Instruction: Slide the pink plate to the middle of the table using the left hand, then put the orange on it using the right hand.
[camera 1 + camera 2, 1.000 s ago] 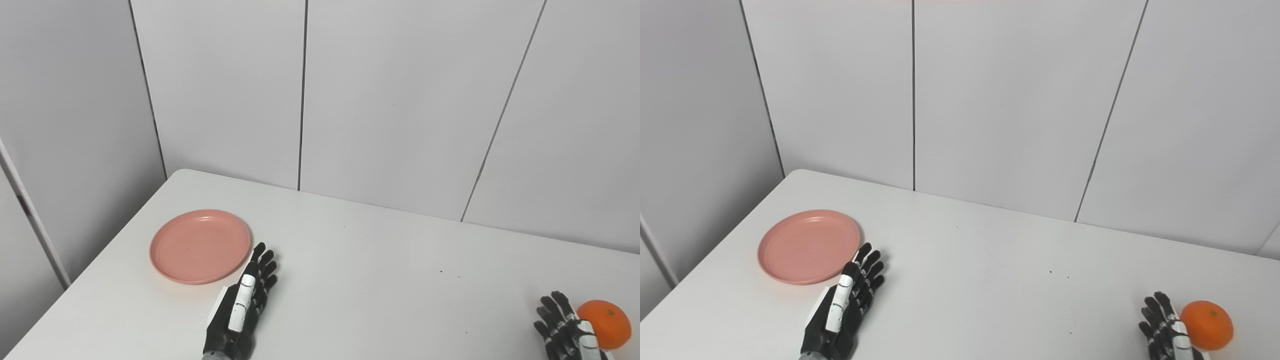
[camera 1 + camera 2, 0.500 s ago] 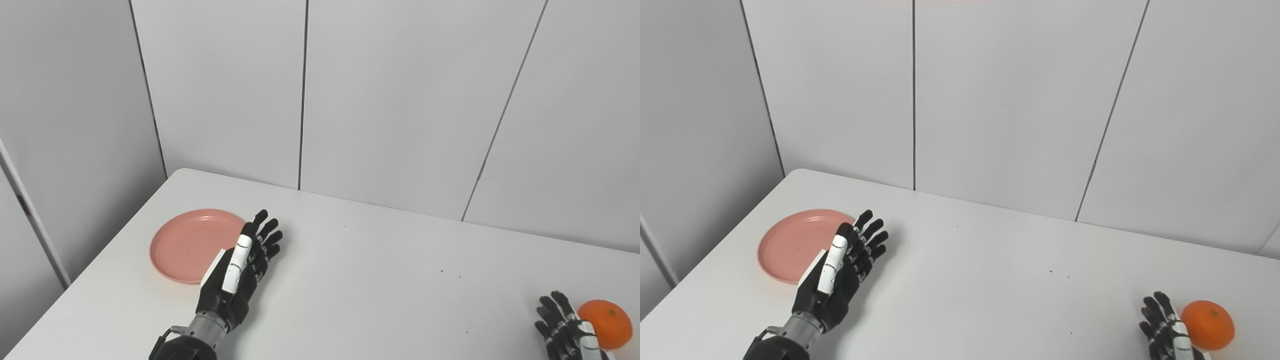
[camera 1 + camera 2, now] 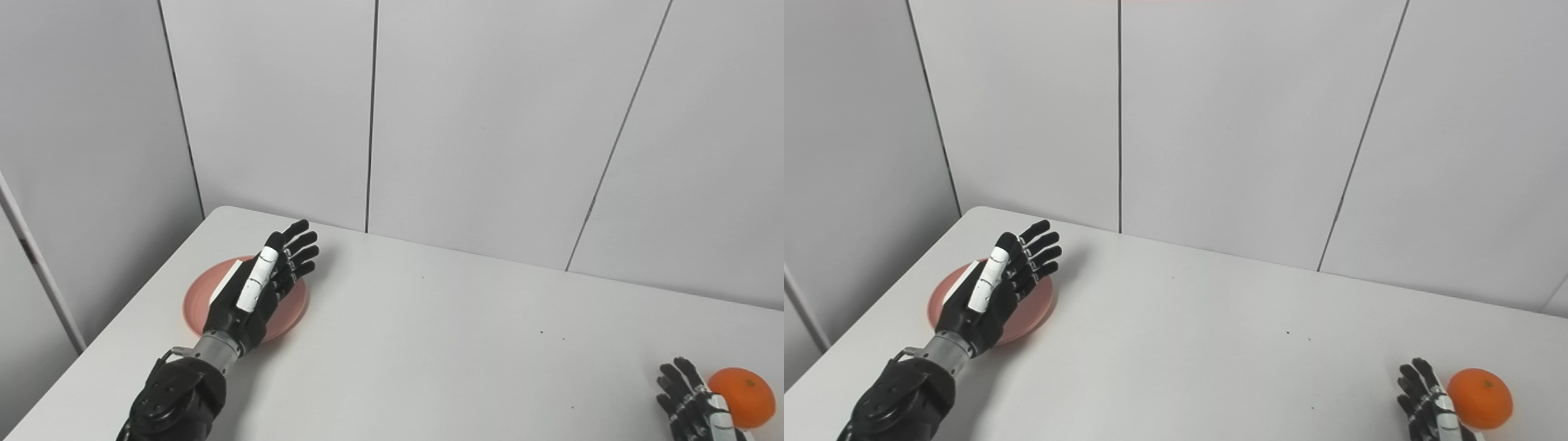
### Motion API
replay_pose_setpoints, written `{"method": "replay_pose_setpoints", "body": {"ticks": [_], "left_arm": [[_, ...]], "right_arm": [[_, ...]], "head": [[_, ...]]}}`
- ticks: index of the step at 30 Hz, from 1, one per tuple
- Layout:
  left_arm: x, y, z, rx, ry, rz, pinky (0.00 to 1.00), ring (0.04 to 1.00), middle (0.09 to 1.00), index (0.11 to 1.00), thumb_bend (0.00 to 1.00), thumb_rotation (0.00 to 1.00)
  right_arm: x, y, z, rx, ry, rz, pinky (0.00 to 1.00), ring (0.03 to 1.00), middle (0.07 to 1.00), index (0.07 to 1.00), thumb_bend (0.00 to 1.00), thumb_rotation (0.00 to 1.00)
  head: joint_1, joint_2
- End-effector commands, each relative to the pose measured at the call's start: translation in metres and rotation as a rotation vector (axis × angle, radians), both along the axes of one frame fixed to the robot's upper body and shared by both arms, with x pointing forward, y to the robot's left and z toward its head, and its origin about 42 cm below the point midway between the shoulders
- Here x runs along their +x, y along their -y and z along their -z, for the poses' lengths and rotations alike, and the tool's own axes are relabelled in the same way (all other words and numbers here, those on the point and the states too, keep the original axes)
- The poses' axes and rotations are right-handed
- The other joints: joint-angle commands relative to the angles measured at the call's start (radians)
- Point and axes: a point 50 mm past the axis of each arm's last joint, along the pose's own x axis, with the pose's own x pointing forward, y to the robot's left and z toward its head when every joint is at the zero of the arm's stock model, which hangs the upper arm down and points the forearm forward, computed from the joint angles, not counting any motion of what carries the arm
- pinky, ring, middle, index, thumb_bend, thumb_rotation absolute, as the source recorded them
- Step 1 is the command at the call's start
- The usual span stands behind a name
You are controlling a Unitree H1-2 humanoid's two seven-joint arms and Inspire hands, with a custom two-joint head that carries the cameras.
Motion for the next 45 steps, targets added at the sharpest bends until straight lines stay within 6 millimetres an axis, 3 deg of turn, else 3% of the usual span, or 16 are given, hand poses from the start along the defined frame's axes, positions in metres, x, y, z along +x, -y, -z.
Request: {"method": "replay_pose_setpoints", "body": {"ticks": [1, 7, 15, 19, 23, 30, 40, 45], "left_arm": [[0.013, -0.008, -0.04, 0.04, 0.15, 0.0, 0.91, 0.9, 0.895, 0.862, 0.92, 0.84], [0.025, -0.034, -0.065, 0.062, 0.171, -0.053, 0.92, 0.886, 0.855, 0.782, 0.91, 0.83], [0.043, -0.087, -0.077, 0.075, 0.151, -0.114, 0.94, 0.898, 0.885, 0.879, 0.88, 0.83], [0.052, -0.115, -0.077, 0.081, 0.121, -0.138, 0.89, 0.884, 0.886, 0.874, 0.87, 0.83], [0.061, -0.141, -0.071, 0.081, 0.086, -0.152, 0.88, 0.864, 0.863, 0.887, 0.85, 0.82], [0.064, -0.163, -0.058, 0.043, 0.046, -0.14, 0.93, 0.909, 0.905, 0.92, 0.81, 0.81], [0.07, -0.177, -0.021, -0.034, 0.017, -0.159, 0.98, 0.93, 0.929, 0.924, 0.77, 0.86], [0.077, -0.178, -0.002, -0.045, -0.027, -0.189, 0.96, 0.915, 0.912, 0.931, 0.82, 0.81]], "right_arm": [[-0.041, -0.014, 0.058, 0.077, -0.183, 0.014, 1.0, 0.967, 0.936, 0.948, 0.82, 0.92], [-0.041, -0.015, 0.057, 0.077, -0.181, 0.015, 1.0, 0.97, 0.937, 0.949, 0.82, 0.92], [-0.042, -0.013, 0.057, 0.077, -0.185, 0.016, 1.0, 0.964, 0.93, 0.944, 0.82, 0.92], [-0.042, -0.012, 0.058, 0.077, -0.186, 0.015, 1.0, 0.967, 0.933, 0.945, 0.82, 0.92], [-0.043, -0.012, 0.057, 0.064, -0.189, 0.018, 1.0, 0.963, 0.928, 0.943, 0.82, 0.92], [-0.042, -0.01, 0.058, 0.073, -0.191, 0.014, 1.0, 0.968, 0.931, 0.946, 0.82, 0.92], [-0.042, -0.011, 0.058, 0.067, -0.191, 0.015, 1.0, 0.966, 0.927, 0.95, 0.81, 0.93], [-0.044, -0.011, 0.056, 0.062, -0.191, 0.014, 1.0, 0.964, 0.925, 0.95, 0.81, 0.94]], "head": [[0.001, 0.0], [0.0, 0.004], [0.003, 0.008], [0.003, 0.01], [0.003, 0.012], [0.006, 0.013], [0.002, 0.019], [0.0, 0.023]]}}
